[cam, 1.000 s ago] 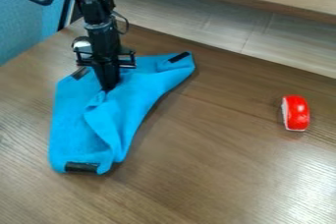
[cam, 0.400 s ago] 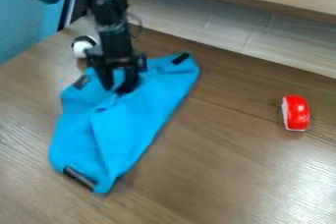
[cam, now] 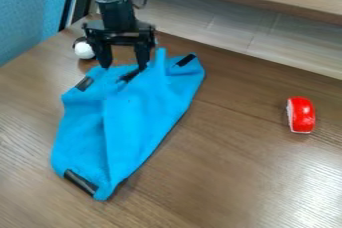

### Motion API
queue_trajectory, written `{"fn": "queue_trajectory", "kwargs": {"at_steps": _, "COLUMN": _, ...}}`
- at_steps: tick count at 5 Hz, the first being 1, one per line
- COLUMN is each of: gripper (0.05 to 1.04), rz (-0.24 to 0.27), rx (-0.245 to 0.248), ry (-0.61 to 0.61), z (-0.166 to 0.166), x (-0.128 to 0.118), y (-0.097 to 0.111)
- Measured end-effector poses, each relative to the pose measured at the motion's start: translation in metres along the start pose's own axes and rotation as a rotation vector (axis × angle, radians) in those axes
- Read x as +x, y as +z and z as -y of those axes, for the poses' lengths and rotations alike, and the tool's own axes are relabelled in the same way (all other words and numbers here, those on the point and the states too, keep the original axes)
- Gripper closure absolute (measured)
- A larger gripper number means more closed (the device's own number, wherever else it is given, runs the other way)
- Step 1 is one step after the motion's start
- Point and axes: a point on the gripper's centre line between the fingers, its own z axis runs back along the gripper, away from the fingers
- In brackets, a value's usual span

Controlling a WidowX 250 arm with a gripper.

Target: Folds the cloth from right to left

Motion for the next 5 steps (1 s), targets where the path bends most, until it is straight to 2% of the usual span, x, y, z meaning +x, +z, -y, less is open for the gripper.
{"fn": "queue_trajectory", "kwargs": {"at_steps": 2, "gripper": 0.084, "rz": 0.004, "rx": -0.010, "ry": 0.004, "z": 0.003, "x": 0.000, "y": 0.004}}
{"fn": "queue_trajectory", "kwargs": {"at_steps": 4, "gripper": 0.084, "rz": 0.104, "rx": -0.033, "ry": 0.027, "z": 0.007, "x": 0.000, "y": 0.042}}
{"fn": "queue_trajectory", "kwargs": {"at_steps": 5, "gripper": 0.084, "rz": 0.137, "rx": -0.048, "ry": 0.044, "z": 0.006, "x": 0.000, "y": 0.056}}
